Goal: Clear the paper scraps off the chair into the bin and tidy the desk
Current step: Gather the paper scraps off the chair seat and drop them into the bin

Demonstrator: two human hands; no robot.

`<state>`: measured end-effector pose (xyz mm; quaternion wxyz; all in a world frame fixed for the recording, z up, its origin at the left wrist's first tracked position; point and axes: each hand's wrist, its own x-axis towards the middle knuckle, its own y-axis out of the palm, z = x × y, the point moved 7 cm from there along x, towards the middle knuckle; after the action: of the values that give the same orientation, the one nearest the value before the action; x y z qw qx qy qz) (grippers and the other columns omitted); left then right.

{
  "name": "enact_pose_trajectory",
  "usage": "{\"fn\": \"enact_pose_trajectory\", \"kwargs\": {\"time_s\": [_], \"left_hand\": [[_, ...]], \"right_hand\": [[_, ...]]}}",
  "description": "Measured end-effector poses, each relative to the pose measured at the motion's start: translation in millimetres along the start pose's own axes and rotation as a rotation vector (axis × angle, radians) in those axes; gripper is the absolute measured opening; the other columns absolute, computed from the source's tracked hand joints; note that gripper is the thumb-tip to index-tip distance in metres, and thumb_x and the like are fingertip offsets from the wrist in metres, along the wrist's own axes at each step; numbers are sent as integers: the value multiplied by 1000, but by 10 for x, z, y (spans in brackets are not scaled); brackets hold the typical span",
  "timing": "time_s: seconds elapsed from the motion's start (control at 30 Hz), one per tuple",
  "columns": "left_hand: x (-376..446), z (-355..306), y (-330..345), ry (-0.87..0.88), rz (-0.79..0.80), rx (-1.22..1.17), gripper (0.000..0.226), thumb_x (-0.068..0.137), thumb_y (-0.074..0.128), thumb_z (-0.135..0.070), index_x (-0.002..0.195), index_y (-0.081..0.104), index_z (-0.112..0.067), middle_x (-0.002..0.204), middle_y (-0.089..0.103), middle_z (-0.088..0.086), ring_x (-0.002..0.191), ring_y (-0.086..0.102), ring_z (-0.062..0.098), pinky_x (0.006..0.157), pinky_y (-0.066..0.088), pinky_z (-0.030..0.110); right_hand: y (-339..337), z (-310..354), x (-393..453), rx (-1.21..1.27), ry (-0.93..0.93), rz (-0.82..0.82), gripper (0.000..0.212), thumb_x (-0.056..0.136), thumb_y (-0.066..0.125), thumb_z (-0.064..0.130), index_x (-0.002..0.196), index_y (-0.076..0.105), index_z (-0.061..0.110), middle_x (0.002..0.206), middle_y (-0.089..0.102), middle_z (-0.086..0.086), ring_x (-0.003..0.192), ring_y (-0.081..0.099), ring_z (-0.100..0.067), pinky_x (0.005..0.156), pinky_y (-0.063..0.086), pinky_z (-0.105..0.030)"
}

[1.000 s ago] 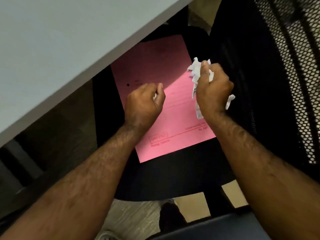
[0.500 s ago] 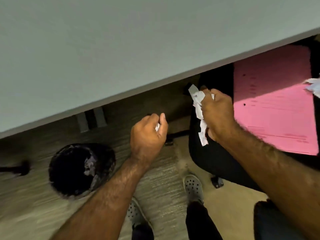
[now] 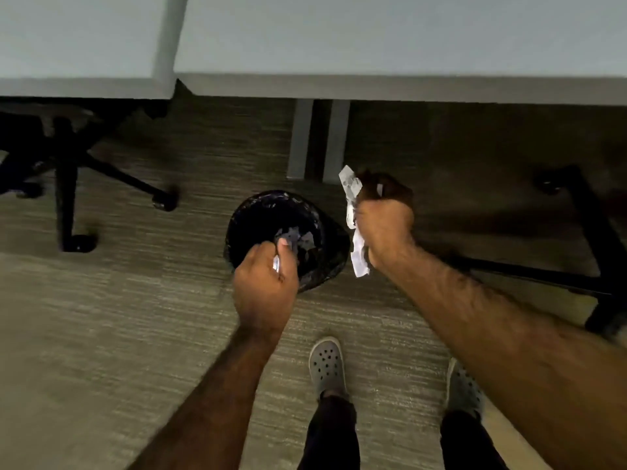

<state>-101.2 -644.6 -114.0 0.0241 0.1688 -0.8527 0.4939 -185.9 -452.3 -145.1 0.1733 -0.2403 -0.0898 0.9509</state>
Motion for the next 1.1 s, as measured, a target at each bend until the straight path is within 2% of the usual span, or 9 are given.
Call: {"fn": "enact_pose_trajectory", "kwargs": {"time_s": [0.13,0.23,0.3,0.43,0.5,0.57,0.7,0.9,1.1], "left_hand": [[54,761,144,-148,-52,43,44,95,43,-30,64,53,-1,58,56,16,52,49,29,54,26,29],[121,1236,396,-322,-54,46,50,94,40,-36,72,62,3,69,65,23,62,60,38,54,39,36],[211,1444,622,-364,-34,93,51,95,38,-38,79,65,3,76,67,26,67,62,40,56,44,38],[269,1704,1261,-238,209,210,66,91,24,-55,96,62,-1,99,64,26,88,61,43,71,49,45],[161,1834,1442,-231,327,297,71,89,19,-59,100,62,-4,109,62,24,99,59,44,79,47,49],[38,1899,1482,-253,400,343,76,87,12,-60,113,61,-9,130,56,20,119,50,42,96,40,51],[-134,1763,1268,-168,468,373,76,90,7,-57,135,49,-13,152,37,16,140,30,37,111,27,53],[-96,1197,732,-147,493,317,75,93,6,-57,140,44,-12,154,33,14,143,27,34,116,21,51],[35,-34,275,-3,516,119,80,93,11,-64,135,49,-8,137,54,17,126,49,35,101,43,49]], "right_hand": [[853,-475,8,-12,61,-44,35,83,52,45,84,72,15,78,73,-5,75,70,-27,71,57,-43],[1326,-867,17,-143,47,7,32,93,49,41,103,71,21,101,73,-7,97,66,-27,84,50,-29],[1549,-1032,32,-328,-73,42,44,94,40,49,110,69,20,114,69,-8,108,62,-28,87,43,-29],[2000,-1561,145,-585,-209,341,40,96,40,49,119,58,21,127,60,-9,116,56,-29,83,41,-30],[2079,-1841,138,-850,-247,512,47,95,30,53,135,45,33,145,44,-7,127,45,-32,96,42,-40],[2023,-1918,75,-1024,-366,542,60,89,17,58,143,36,39,153,35,-5,132,40,-35,102,39,-45],[1770,-1698,-100,-1059,-559,547,58,92,31,48,145,37,27,153,35,-14,137,38,-35,109,36,-44],[1240,-988,-283,-1014,-565,519,70,90,18,59,143,42,21,151,39,-12,137,39,-31,112,33,-43],[371,-185,-493,-971,-540,407,62,94,20,59,139,42,22,136,53,-10,122,50,-32,97,44,-42]]}}
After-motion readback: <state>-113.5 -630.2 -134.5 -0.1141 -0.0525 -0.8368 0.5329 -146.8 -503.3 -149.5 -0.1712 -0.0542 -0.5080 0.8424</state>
